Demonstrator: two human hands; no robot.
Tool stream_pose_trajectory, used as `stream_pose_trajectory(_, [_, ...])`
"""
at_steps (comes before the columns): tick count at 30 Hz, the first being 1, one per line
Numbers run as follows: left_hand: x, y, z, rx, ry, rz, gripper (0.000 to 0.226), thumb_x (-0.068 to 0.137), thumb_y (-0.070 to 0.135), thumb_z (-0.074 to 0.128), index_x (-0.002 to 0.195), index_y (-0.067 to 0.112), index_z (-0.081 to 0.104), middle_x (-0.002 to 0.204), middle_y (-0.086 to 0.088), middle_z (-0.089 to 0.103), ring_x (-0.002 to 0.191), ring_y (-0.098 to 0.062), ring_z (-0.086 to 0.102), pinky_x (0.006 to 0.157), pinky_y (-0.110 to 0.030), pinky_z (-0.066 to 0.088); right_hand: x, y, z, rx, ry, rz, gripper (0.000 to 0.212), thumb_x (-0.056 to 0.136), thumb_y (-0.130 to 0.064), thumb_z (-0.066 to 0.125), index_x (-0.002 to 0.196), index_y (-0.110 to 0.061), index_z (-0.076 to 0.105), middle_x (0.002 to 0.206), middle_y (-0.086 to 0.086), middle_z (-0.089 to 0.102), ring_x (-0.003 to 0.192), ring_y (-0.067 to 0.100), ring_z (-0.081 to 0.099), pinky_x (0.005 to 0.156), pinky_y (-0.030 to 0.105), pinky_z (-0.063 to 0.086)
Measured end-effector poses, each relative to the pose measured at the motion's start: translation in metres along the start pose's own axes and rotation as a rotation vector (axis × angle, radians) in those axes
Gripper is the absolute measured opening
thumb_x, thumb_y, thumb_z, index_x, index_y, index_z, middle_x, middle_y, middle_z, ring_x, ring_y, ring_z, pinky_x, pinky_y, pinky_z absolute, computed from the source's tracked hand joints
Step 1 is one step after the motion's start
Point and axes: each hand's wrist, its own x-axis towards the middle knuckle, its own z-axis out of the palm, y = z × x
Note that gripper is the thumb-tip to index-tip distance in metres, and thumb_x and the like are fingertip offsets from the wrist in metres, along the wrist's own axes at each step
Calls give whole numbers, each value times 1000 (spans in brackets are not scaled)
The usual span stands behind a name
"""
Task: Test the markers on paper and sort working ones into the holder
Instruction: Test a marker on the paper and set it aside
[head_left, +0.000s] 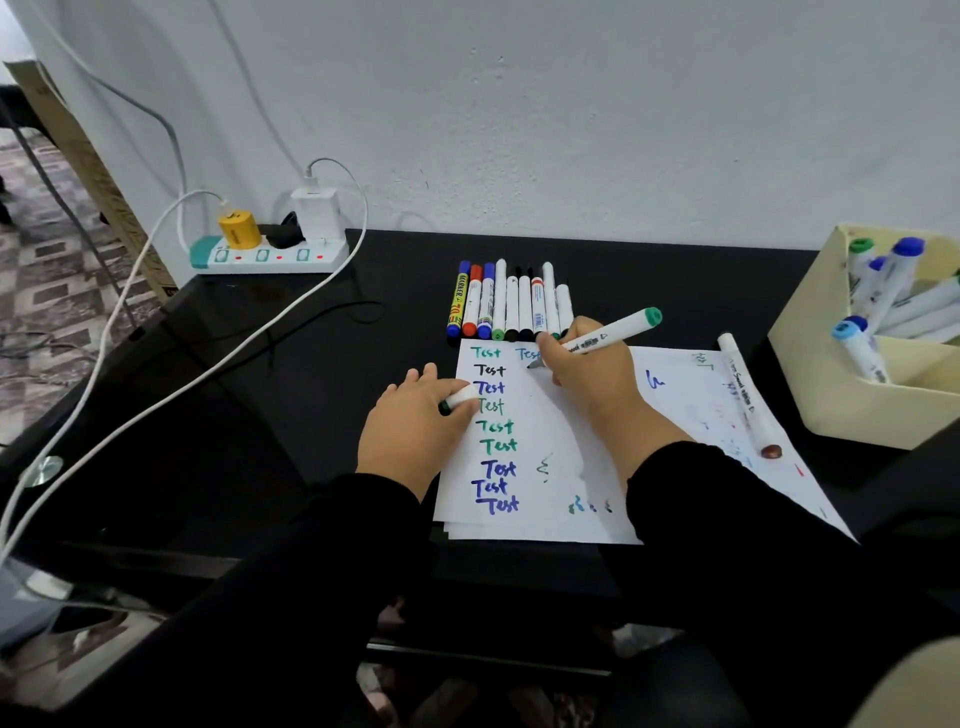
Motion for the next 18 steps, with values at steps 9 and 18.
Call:
stream_pose_trajectory(9, [-1,1,-1,1,-3,0,40,94,45,44,132,36,49,155,2,22,144,-12,13,116,-30,6,-3,-2,-4,20,6,-1,37,88,-15,61,61,-17,36,59,0,43,53,11,41,53,18,36])
stream_pose_trajectory(18, [-3,3,-2,-10,-1,3,39,94,44,45,132,35,49,154,1,23,143,-12,14,116,-30,6,-6,-3,-5,-6,51,-29,40,88,-11,58,59,-17,31,55,-3,38,49,8,33,43,10,29])
